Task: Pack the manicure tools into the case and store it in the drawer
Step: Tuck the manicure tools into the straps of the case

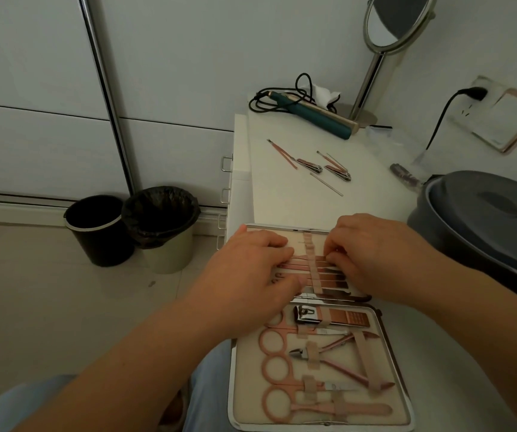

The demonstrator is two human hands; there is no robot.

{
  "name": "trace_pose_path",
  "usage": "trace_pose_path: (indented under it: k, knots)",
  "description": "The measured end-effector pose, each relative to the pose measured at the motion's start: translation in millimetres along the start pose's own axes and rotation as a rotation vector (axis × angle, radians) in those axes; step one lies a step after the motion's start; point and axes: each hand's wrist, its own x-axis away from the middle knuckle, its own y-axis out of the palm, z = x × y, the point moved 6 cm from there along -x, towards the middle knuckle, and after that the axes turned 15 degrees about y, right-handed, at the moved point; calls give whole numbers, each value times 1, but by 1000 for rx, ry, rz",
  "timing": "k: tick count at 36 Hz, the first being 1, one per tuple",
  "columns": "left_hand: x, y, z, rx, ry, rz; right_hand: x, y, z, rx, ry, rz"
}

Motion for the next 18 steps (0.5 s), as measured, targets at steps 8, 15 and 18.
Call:
trace_pose_path:
  k: [8, 15, 18]
  knots:
    - [1, -1, -1, 17, -14, 9, 1, 0, 2, -23, 18, 2]
    - [2, 1, -4, 29, -25, 18, 0, -1, 6, -76, -13, -8]
    - [1, -4, -5, 78, -42, 57, -9, -6, 6, -168, 23, 16]
